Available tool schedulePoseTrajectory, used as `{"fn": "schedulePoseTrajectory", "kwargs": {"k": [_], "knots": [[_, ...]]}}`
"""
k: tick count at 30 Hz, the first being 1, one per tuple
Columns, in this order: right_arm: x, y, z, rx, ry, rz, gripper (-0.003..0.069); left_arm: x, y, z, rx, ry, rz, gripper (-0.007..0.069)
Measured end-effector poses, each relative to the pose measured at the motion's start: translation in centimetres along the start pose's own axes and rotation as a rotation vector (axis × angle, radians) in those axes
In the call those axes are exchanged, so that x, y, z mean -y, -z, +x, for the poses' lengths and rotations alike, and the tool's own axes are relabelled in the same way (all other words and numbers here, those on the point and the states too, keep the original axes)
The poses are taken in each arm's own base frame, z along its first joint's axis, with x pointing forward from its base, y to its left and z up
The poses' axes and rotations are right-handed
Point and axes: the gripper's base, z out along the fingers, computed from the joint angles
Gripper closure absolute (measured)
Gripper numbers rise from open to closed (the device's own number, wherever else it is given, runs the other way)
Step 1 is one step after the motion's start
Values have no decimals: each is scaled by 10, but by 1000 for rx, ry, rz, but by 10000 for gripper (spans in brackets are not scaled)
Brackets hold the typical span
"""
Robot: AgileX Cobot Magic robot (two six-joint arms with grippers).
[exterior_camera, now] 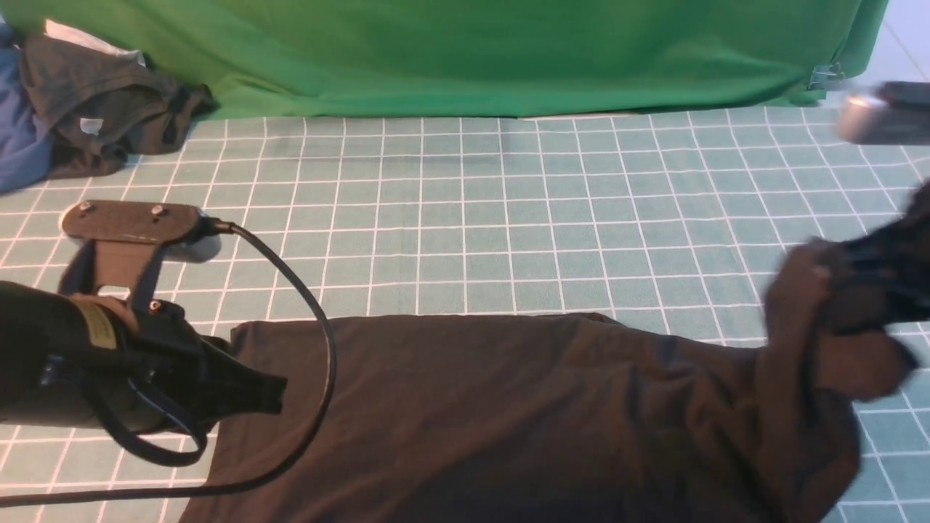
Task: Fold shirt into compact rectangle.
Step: 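Fold the right end of the dark garment over onto its left end with the right gripper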
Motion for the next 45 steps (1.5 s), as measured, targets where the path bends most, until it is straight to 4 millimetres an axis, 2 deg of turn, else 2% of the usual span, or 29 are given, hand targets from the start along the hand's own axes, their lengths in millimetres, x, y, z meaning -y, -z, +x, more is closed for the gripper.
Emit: {"fn": "schedulePoseTrajectory", "kwargs": {"k": [4,7,10,14,15,18,26,30,33,34,35,36,38,40,41,42,44,45], "knots": [[-48,-6,-2,61,99,-140,608,0,3,2,-1,6,1,617],[-76,-16,-2,72,144,-217,608,-1,7,3,0,22,-6,617],[-94,-28,-2,57,180,-249,608,-3,10,5,0,26,-26,617],[-130,-58,-7,2,233,-293,608,-10,22,9,27,42,-94,617],[-130,-59,-8,0,231,-293,608,-10,23,10,29,43,-102,617],[-160,-81,-15,-10,275,-325,608,-16,33,14,49,56,-160,617],[-215,-120,-31,-14,349,-375,606,-21,48,23,68,70,-198,617],[-234,-135,-34,-12,373,-391,607,-23,52,24,83,76,-217,617],[-251,-157,-33,-26,394,-399,598,-27,56,27,84,77,-258,617],[-251,-157,-33,-26,396,-400,597,-27,56,27,84,77,-257,617],[-257,-170,-30,-43,403,-398,582,-28,58,29,78,81,-274,617],[-258,-170,-30,-43,404,-399,580,-28,58,29,80,81,-274,617],[-266,-183,-25,-53,413,-401,528,-29,60,30,79,81,-284,617],[-269,-188,-23,-52,416,-403,494,-29,60,30,81,80,-284,617],[-272,-195,-20,-56,418,-403,414,-29,61,30,83,81,-284,617],[-274,-197,-18,-58,419,-405,364,-29,61,30,82,82,-284,617],[-275,-198,-16,-58,442,-406,284,-29,61,30,83,82,-284,617],[-275,-198,-16,-58,442,-406,277,-29,61,30,83,82,-284,617]]}}
